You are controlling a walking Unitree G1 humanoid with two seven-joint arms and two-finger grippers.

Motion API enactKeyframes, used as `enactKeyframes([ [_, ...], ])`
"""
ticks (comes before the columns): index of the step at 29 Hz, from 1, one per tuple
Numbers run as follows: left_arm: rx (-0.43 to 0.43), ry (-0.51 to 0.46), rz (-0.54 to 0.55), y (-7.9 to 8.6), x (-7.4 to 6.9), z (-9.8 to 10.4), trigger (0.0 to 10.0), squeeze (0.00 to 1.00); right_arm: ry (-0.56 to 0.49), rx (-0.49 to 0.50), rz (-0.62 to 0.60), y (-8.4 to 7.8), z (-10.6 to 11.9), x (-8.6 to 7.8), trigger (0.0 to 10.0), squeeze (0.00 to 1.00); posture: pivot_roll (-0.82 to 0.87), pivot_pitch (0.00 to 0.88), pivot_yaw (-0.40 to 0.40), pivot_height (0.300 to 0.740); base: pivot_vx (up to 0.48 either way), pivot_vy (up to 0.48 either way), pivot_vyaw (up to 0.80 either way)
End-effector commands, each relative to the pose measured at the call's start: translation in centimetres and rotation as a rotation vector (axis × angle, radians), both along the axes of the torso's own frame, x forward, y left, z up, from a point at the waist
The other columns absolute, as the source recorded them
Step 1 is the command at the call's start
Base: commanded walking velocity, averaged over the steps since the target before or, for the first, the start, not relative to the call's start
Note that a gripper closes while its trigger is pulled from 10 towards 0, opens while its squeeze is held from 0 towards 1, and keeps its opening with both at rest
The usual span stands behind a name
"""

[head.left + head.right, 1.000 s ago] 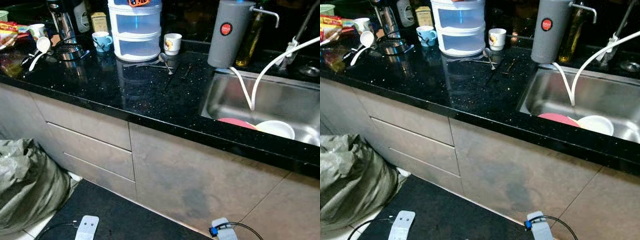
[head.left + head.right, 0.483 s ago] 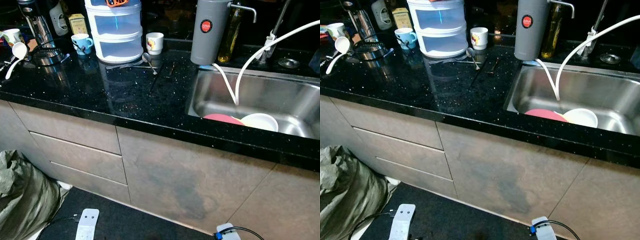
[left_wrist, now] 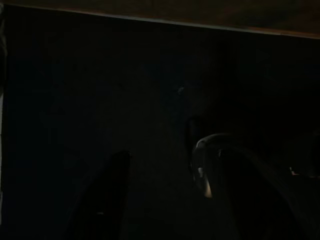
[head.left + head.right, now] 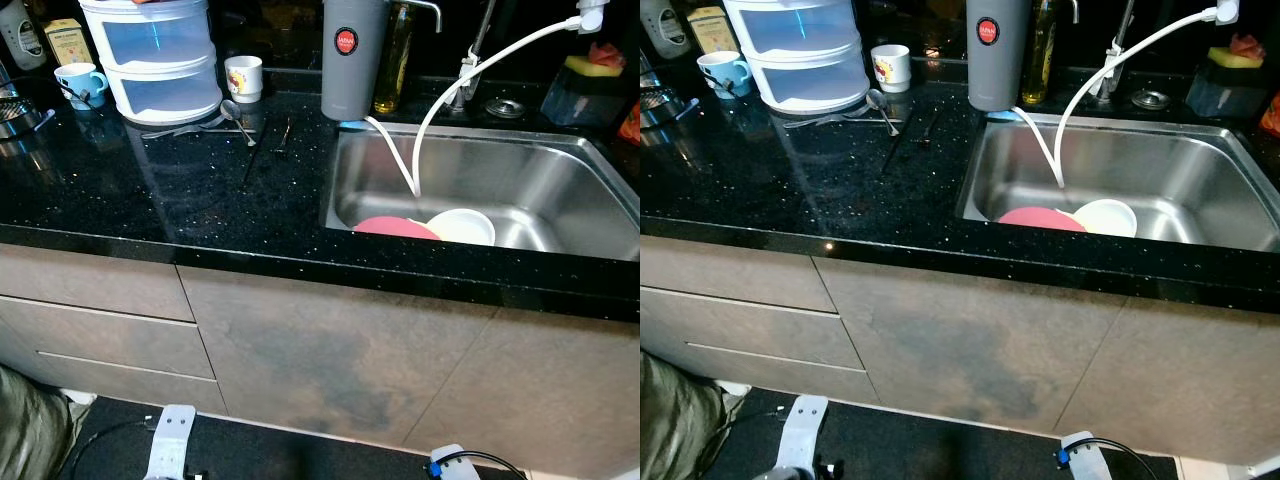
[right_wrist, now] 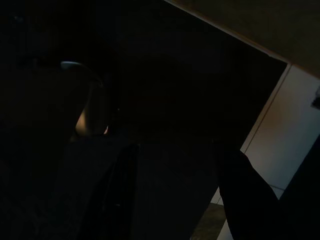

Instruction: Kitchen organization

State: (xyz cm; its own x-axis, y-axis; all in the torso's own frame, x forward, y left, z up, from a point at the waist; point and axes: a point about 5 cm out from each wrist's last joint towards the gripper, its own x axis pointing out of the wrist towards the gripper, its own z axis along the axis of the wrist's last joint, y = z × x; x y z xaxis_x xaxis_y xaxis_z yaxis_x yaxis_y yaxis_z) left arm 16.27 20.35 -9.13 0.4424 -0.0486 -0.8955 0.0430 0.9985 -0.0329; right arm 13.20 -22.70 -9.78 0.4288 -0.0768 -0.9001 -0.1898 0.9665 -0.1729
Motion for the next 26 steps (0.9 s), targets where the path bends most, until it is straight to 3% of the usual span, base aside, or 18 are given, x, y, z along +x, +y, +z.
enactKeyframes([
  [1,0.018,0.015,-0.003,0.80,-0.40,-0.02,10.0,0.00,0.009,0.003,0.005,0.14,-0.09,-0.15,10.0,0.00,-0.04,0.000,0.018,0.740,0.000,0.000,0.00],
  [14,0.015,0.016,-0.014,0.88,-0.35,0.02,10.0,0.00,0.008,0.006,0.002,0.15,-0.08,-0.13,10.0,0.00,-0.05,0.000,0.023,0.740,0.000,0.000,0.00],
  [26,0.006,0.021,-0.024,0.51,-0.23,0.00,10.0,0.00,0.007,0.009,0.006,0.17,-0.06,-0.07,10.0,0.00,-0.05,0.000,0.022,0.740,0.253,0.000,0.00],
])
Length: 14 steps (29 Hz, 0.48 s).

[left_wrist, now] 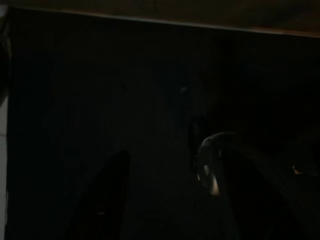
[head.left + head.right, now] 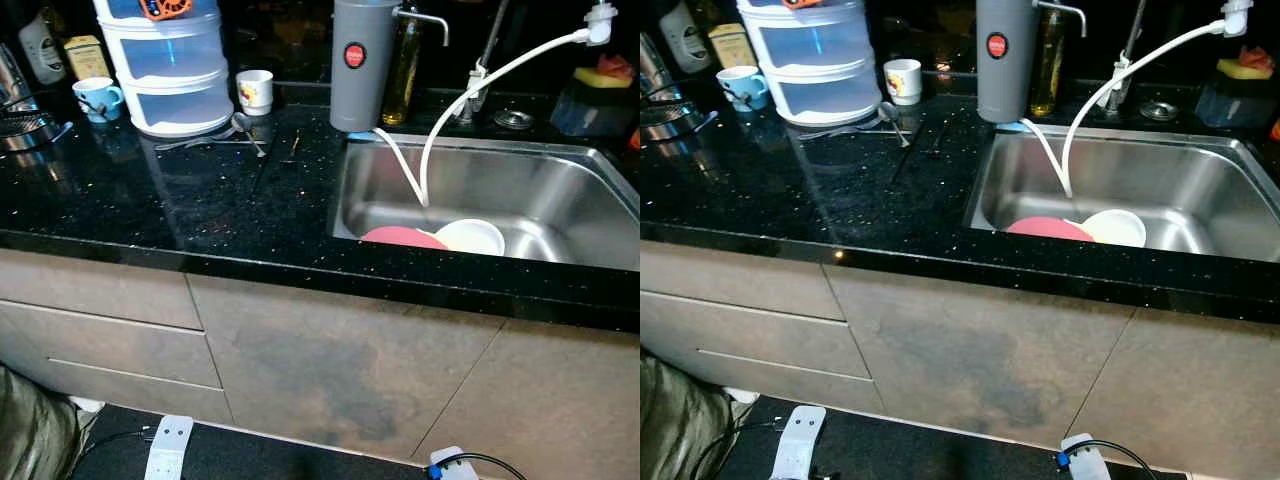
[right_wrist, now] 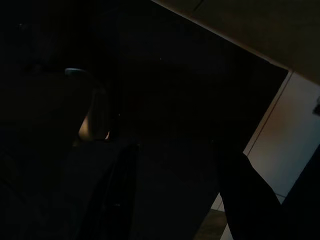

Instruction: Kitchen organization

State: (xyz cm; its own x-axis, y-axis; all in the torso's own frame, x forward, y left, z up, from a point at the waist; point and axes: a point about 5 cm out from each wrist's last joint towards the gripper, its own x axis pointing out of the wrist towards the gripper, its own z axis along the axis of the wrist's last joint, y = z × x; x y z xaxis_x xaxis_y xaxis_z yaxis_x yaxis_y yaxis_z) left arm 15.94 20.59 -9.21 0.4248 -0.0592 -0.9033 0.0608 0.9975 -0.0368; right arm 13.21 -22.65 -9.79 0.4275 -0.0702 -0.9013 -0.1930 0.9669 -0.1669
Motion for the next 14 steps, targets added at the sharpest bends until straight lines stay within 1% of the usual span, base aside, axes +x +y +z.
enactKeyframes([
  [1,0.007,0.003,-0.007,0.17,0.12,0.07,10.0,0.00,0.006,0.004,0.003,0.13,-0.05,-0.07,10.0,0.00,-0.05,0.000,0.022,0.740,0.266,0.000,0.00],
  [5,0.003,0.003,-0.009,-0.28,0.16,0.00,10.0,0.00,0.005,0.004,0.003,0.13,-0.05,-0.05,10.0,0.00,-0.05,0.000,0.022,0.740,0.263,0.000,0.00],
  [14,0.000,0.004,-0.011,-0.61,0.20,-0.04,10.0,0.00,0.006,0.006,0.006,0.15,-0.05,-0.03,10.0,0.00,-0.05,0.000,0.020,0.740,0.257,0.000,0.00],
])
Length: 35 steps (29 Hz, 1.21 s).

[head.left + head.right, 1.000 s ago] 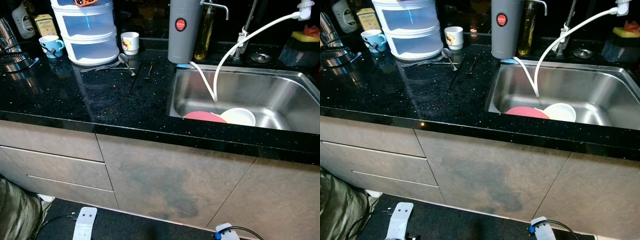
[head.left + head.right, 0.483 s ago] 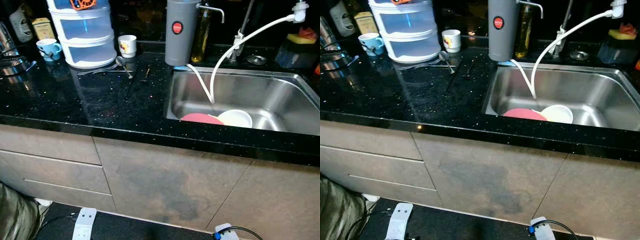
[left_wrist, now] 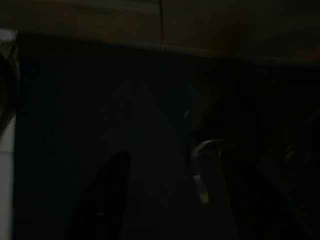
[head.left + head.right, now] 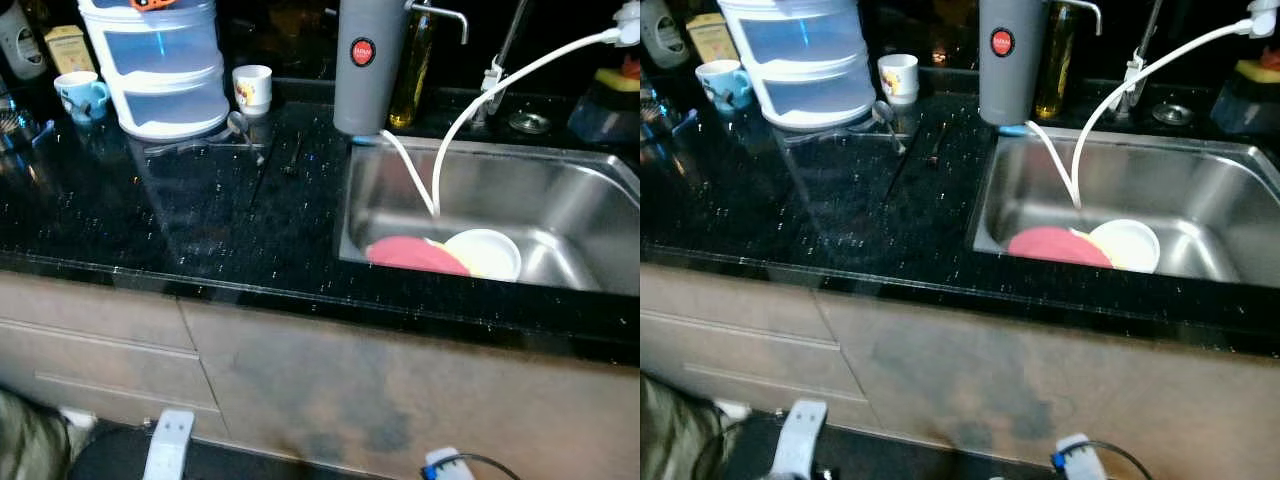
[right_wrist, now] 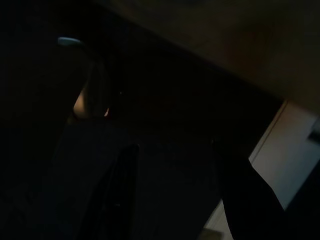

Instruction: Kitchen organization

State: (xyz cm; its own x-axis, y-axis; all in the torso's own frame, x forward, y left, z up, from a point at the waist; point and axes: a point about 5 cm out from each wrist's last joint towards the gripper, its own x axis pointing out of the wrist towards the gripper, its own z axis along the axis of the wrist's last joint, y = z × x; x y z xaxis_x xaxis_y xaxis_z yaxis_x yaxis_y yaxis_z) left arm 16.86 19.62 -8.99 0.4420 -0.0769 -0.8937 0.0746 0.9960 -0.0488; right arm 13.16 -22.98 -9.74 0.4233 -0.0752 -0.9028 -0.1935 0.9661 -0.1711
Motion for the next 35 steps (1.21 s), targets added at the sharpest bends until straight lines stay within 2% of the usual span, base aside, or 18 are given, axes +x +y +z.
enactKeyframes([
  [1,0.014,0.024,0.002,0.4,-0.7,-0.3,10.0,0.00,0.001,0.012,0.006,0.5,-0.1,0.0,10.0,0.00,-0.05,0.000,0.020,0.740,0.255,0.000,0.00],
  [3,0.017,0.024,0.003,0.4,-0.7,-0.3,10.0,0.00,0.004,0.012,0.007,0.5,-0.1,0.0,10.0,0.00,-0.05,0.000,0.021,0.740,0.000,0.000,0.00],
  [14,0.040,0.000,-0.006,1.2,0.0,0.2,10.0,0.00,0.034,0.005,0.031,0.5,-0.2,-0.1,10.0,0.00,-0.04,0.000,0.019,0.740,0.000,0.000,-0.77],
  [19,0.051,-0.022,-0.023,1.0,0.5,0.4,10.0,0.00,0.021,0.013,0.023,0.5,-0.1,-0.1,10.0,0.00,-0.04,0.000,0.016,0.740,0.000,0.000,-0.76],
  [28,0.076,-0.046,0.035,1.7,1.6,1.0,10.0,0.00,0.018,0.014,0.028,0.5,-0.1,0.0,10.0,0.00,-0.02,0.000,0.010,0.740,0.000,0.000,0.00],
  [33,0.066,-0.038,0.034,1.4,1.6,0.9,10.0,0.00,0.018,0.015,0.031,0.5,-0.1,0.0,10.0,0.00,-0.03,0.000,0.015,0.740,0.000,0.000,0.00],
  [35,0.047,-0.023,0.031,0.8,1.5,0.8,10.0,0.00,0.017,0.015,0.027,0.6,-0.1,-0.1,10.0,0.00,-0.03,0.000,0.020,0.740,0.000,0.000,0.00],
])
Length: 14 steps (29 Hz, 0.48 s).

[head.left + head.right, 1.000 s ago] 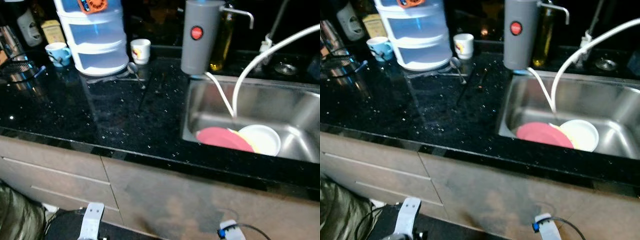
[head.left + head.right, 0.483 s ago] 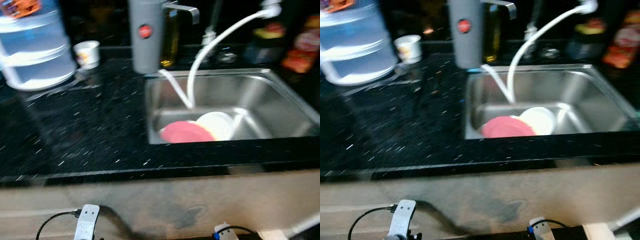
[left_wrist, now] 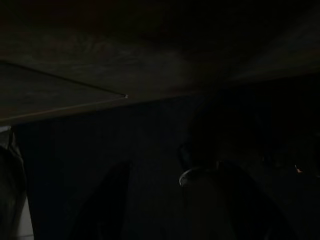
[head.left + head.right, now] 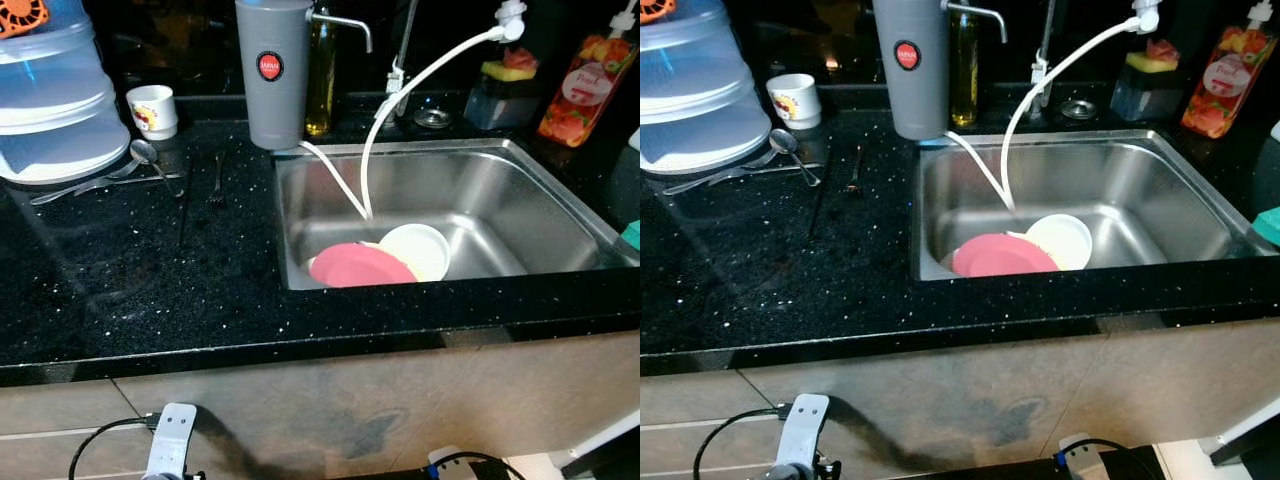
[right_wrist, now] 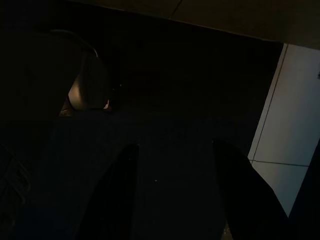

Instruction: Kitchen organization

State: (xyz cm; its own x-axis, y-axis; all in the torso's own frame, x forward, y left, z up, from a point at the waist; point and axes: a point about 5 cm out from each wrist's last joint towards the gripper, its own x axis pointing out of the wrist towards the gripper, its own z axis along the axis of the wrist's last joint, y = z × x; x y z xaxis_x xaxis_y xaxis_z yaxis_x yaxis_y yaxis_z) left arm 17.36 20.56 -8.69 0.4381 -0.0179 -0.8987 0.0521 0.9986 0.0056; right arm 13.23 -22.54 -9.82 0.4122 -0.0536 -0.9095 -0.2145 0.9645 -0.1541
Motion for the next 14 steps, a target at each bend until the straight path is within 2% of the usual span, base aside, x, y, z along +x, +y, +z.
enactKeyframes([
  [1,-0.008,-0.026,0.006,-0.2,1.0,0.4,10.0,0.00,0.003,0.000,0.007,0.1,-0.1,-0.1,10.0,0.00,-0.03,0.000,0.020,0.740,0.000,0.000,0.00],
  [3,-0.032,0.000,0.014,-0.7,0.6,0.2,10.0,0.00,0.003,0.000,0.008,0.1,-0.1,-0.1,10.0,0.00,-0.03,0.000,0.022,0.740,0.000,0.000,0.00],
  [4,-0.090,0.033,0.048,-1.2,0.1,-0.1,10.0,0.00,0.003,0.000,0.008,0.2,-0.1,-0.1,10.0,0.00,-0.03,0.000,0.024,0.740,0.000,0.000,0.00],
  [5,-0.090,0.033,0.048,-1.2,0.1,-0.1,10.0,0.00,0.003,0.000,0.008,0.2,-0.1,-0.1,10.0,0.00,-0.03,0.000,0.024,0.740,0.000,0.000,0.00],
  [7,-0.174,0.084,0.083,-2.2,-0.7,-0.5,10.0,0.00,0.003,0.001,0.009,0.2,-0.1,-0.2,10.0,0.00,-0.03,0.000,0.023,0.740,0.000,0.000,0.00],
  [8,-0.174,0.084,0.083,-2.2,-0.7,-0.5,10.0,0.00,0.003,0.001,0.009,0.2,-0.1,-0.2,10.0,0.00,-0.03,0.000,0.023,0.740,0.000,0.000,0.00],
  [9,-0.173,0.108,0.079,-2.4,-1.6,-0.9,10.0,0.00,0.003,0.001,0.008,0.2,-0.1,-0.1,10.0,0.00,-0.04,0.000,0.024,0.740,0.000,0.000,0.00],
  [14,-0.160,0.109,0.053,-2.3,-2.1,-1.1,10.0,0.00,0.002,0.003,0.006,0.2,-0.1,-0.1,10.0,0.00,-0.04,0.000,0.027,0.740,0.000,0.000,0.00],
])
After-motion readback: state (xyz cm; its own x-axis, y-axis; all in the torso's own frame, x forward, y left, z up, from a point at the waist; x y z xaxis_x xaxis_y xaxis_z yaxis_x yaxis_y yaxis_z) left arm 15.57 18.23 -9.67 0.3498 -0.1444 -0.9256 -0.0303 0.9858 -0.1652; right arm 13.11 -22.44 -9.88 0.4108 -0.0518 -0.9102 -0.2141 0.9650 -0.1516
